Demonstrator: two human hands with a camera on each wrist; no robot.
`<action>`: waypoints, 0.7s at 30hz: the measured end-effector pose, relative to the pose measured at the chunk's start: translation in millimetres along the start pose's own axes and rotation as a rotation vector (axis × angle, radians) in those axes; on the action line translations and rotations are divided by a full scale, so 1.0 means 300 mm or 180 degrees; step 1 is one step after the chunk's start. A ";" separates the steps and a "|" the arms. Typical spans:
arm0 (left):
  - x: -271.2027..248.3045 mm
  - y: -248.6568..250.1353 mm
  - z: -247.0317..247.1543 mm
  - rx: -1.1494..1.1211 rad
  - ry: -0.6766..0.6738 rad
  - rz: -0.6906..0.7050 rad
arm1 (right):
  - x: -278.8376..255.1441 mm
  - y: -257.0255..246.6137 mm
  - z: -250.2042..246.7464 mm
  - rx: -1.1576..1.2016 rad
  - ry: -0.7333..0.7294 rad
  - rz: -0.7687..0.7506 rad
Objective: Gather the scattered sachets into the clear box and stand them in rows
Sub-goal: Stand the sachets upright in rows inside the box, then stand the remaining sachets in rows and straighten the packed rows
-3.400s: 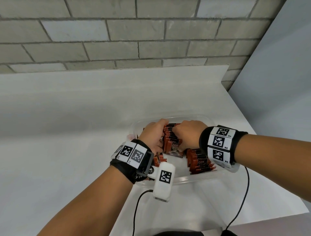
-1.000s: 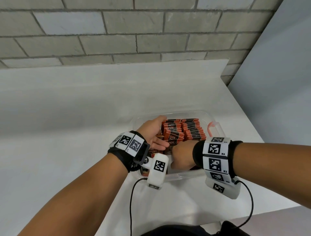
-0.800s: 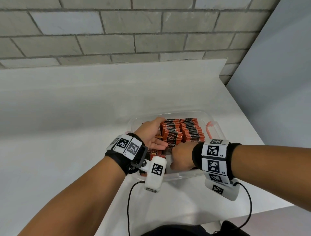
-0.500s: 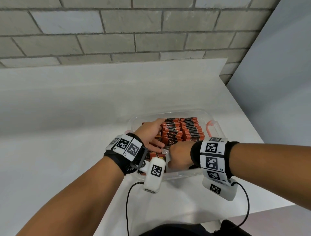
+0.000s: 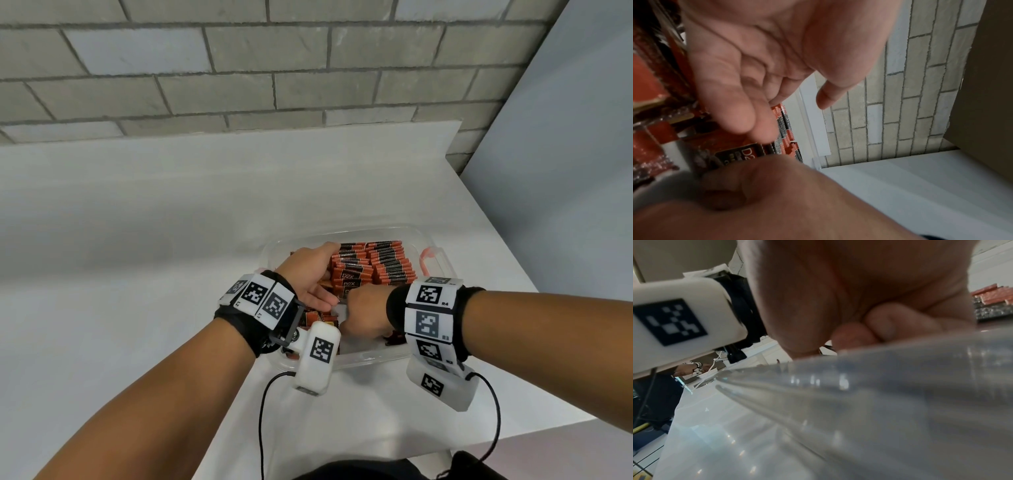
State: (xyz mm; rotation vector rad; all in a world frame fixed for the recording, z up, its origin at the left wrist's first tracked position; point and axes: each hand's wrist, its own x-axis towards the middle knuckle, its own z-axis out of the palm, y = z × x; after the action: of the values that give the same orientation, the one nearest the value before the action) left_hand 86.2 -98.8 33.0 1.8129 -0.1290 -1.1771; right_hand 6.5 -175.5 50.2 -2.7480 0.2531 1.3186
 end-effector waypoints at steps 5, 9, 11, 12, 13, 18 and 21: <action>0.004 -0.005 -0.002 -0.0074 0.0002 -0.0002 | -0.005 0.006 0.001 0.0145 0.0089 -0.0056; -0.001 -0.006 -0.004 -0.0160 -0.0048 -0.0075 | 0.012 0.015 0.010 0.0253 0.0145 0.0067; 0.000 -0.007 -0.006 -0.0180 -0.0041 -0.0095 | 0.023 0.022 0.011 0.0335 0.0223 0.0099; 0.001 -0.007 -0.008 -0.0182 -0.0023 -0.0098 | 0.027 0.027 0.011 0.0356 0.0274 0.0105; 0.001 -0.007 -0.008 -0.0186 -0.0013 -0.0102 | 0.031 0.031 0.011 0.0371 0.0322 0.0108; 0.001 -0.014 0.000 -0.0248 -0.0072 -0.0122 | 0.043 0.044 0.016 0.0366 0.0494 0.0108; -0.005 -0.012 -0.002 -0.0281 -0.0108 -0.0118 | 0.048 0.051 0.016 0.0312 0.0536 0.0114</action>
State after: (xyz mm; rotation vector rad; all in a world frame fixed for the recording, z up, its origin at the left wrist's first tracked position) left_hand 84.6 -95.5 31.5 1.7253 -0.0623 -1.2213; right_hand 8.9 -191.5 35.9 -2.7851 0.3696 1.0525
